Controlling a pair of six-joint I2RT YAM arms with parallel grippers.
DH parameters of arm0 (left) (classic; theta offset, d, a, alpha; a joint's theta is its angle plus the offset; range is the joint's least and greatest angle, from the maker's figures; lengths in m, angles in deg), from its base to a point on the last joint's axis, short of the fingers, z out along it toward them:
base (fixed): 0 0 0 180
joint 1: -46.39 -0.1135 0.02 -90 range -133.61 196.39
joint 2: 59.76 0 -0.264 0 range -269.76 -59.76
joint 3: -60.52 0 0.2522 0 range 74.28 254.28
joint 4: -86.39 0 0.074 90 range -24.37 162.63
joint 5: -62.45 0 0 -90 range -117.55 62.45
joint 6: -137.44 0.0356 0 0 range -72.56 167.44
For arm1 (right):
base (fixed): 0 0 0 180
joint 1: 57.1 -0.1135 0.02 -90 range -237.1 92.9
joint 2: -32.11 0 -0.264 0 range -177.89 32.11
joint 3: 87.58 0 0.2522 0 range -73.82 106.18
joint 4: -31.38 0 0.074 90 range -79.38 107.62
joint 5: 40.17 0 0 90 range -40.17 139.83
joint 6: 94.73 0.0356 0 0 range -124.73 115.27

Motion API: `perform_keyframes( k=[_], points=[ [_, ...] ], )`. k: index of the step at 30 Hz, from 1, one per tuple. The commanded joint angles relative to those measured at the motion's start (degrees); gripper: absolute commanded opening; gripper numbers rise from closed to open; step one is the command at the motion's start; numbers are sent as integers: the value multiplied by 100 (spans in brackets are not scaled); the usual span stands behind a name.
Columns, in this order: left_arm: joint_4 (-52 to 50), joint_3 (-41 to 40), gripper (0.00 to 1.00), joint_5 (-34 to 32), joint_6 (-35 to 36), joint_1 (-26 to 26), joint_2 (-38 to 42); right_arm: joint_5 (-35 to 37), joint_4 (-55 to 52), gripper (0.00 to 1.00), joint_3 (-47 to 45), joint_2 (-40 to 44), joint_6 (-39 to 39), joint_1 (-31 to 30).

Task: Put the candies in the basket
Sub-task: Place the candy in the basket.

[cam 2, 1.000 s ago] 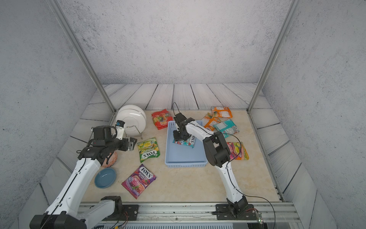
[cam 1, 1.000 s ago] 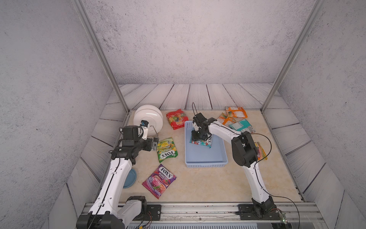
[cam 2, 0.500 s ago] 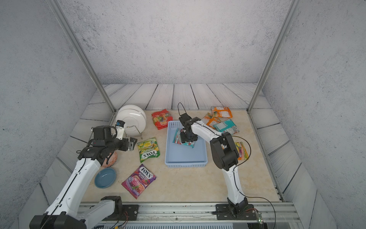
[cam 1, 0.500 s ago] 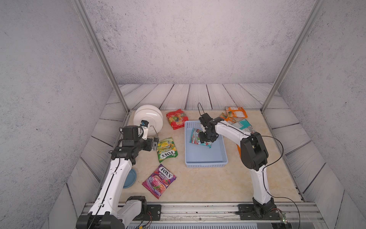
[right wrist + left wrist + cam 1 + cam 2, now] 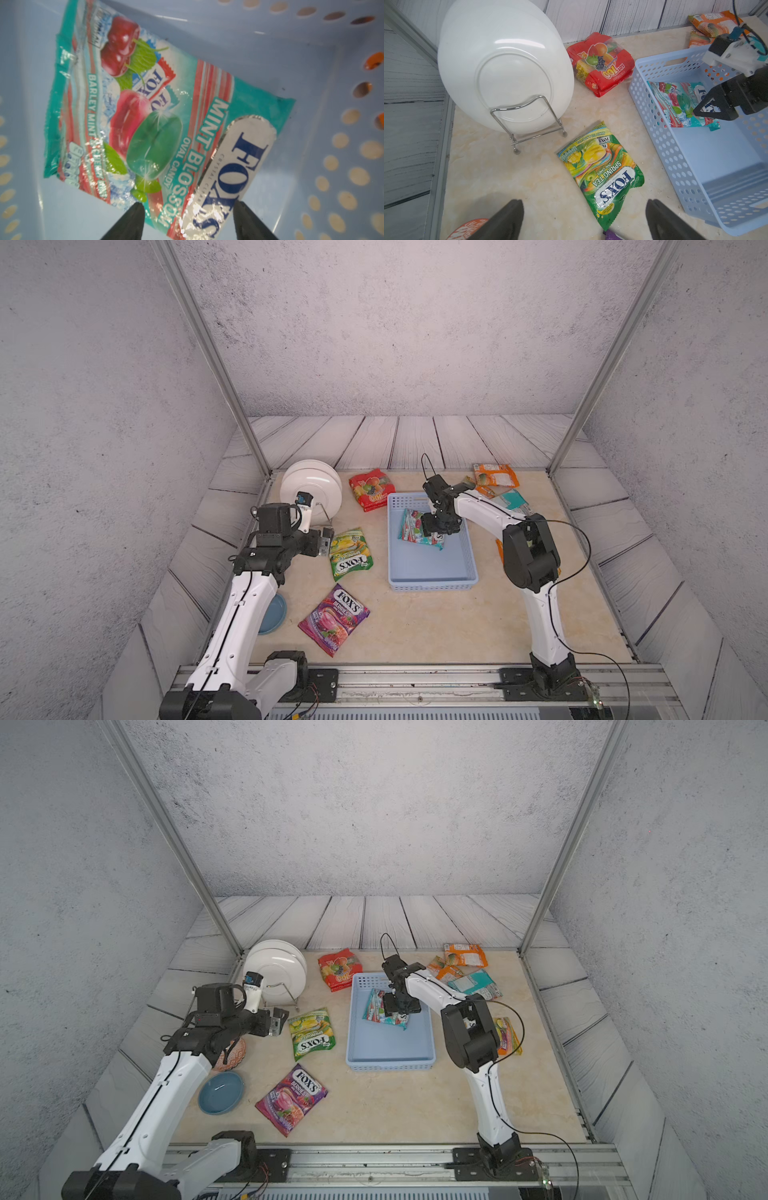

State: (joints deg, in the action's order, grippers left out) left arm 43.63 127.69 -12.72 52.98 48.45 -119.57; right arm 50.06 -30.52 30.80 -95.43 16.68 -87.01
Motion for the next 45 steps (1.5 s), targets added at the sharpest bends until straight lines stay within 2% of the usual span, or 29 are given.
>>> perform_keyframes(
  k=[1,5,12,17,23,32,39,45],
  points=[
    [-22,91,98,16,17,37,25,-94,-132,70,86,-315,52,29],
    [85,15,98,11,24,66,22,-34,-122,65,114,-446,-60,37],
    [117,-14,98,5,16,72,25,89,186,45,-54,-350,-723,19],
    [17,60,98,-26,13,68,56,108,305,38,-67,-245,-871,12],
    [-4,46,98,68,-10,74,60,74,192,37,250,-315,-805,20],
    [30,24,98,-25,-45,76,88,-370,836,32,28,-270,195,2],
    [16,15,98,14,-71,83,74,-438,894,31,-23,-291,317,-67],
    [24,-19,98,28,-137,136,31,-365,815,34,-186,101,283,-75]
  ],
)
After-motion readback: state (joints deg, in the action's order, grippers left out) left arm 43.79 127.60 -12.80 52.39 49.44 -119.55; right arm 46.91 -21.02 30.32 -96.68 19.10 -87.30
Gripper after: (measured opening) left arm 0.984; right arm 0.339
